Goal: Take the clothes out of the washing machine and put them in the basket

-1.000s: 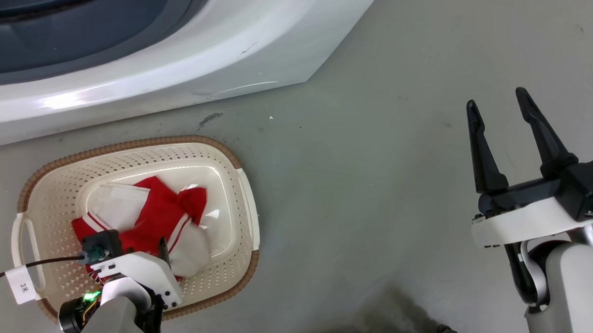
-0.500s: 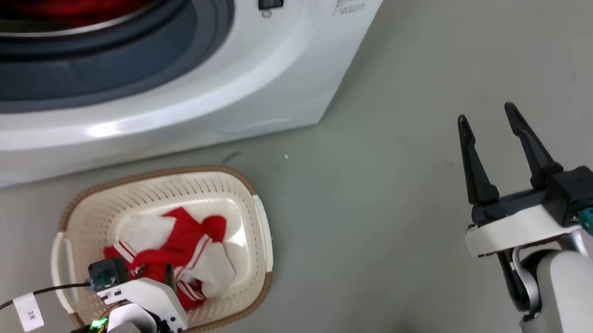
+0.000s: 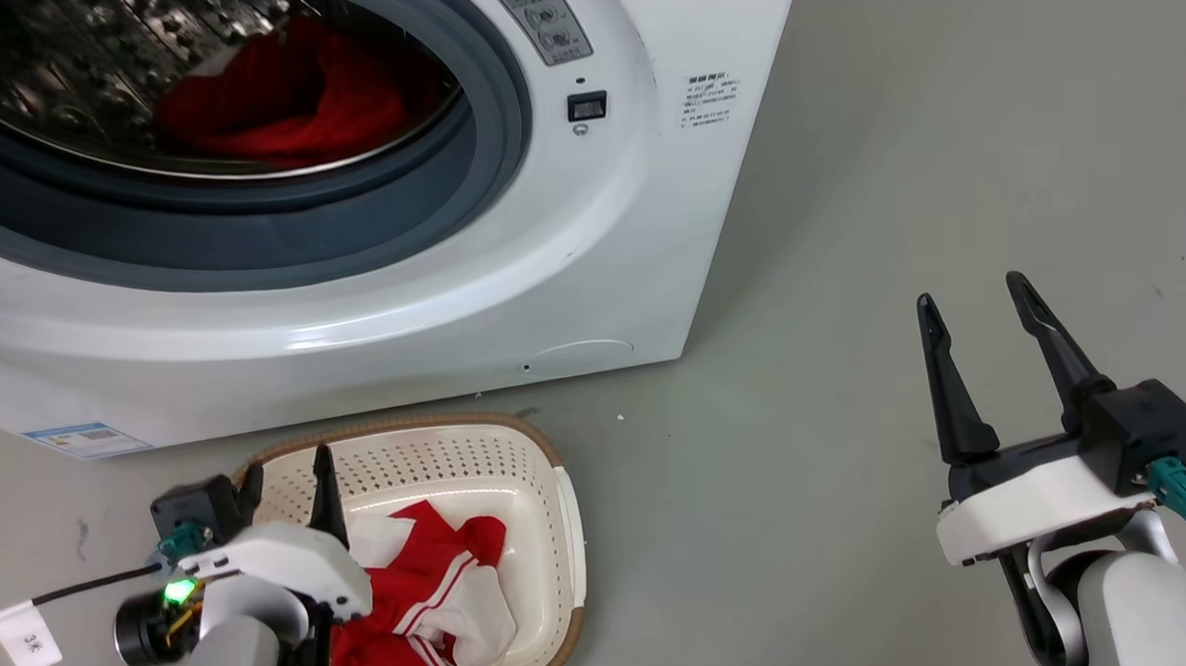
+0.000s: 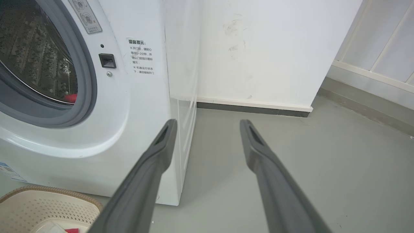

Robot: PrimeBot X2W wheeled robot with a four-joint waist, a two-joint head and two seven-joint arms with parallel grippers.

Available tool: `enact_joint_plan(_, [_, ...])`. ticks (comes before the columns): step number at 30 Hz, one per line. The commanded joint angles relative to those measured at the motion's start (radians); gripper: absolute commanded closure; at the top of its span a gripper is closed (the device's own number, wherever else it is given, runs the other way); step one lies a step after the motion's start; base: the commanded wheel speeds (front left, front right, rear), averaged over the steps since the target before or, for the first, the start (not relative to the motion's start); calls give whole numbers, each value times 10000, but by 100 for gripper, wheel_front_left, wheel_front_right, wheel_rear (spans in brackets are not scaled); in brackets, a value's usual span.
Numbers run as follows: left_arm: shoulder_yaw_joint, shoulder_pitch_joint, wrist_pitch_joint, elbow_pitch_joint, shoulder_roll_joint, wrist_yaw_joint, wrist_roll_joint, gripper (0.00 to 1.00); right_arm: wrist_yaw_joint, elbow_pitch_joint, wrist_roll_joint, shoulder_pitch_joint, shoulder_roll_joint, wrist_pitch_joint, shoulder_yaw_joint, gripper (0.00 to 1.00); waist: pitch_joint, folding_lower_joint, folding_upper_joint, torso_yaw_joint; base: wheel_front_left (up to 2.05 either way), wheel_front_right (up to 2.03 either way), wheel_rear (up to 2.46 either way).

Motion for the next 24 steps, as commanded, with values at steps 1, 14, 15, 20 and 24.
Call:
enact_joint_plan(1, [83,115,-23,-340,-18,11,224,0,-7,-63,-20,131,-13,35,-18,0,-133,2,0,53,0,0,0])
enact_joint_plan(14, [144,-2490,37,-1079,1191,-414,1664,0,-7,-1,520,-43,-10,-172,303,0,322,2,0,-968,0,0,0])
enact_joint_plan(15, [67,-2817,136,-974,1342,-432,1766,0,-7,48,587,-81,-10,-241,331,0,438,2,0,-1123,0,0,0])
enact_joint_plan(20, [-14,-4318,955,-348,2175,-527,1994,0,-8,309,935,-249,-8,-545,518,0,1116,2,0,-1917,0,0,0])
enact_joint_plan(24, [-87,-5667,2094,282,3312,-618,2242,0,-7,794,1451,-479,-7,-912,794,0,1952,2,0,-2834,0,0,0])
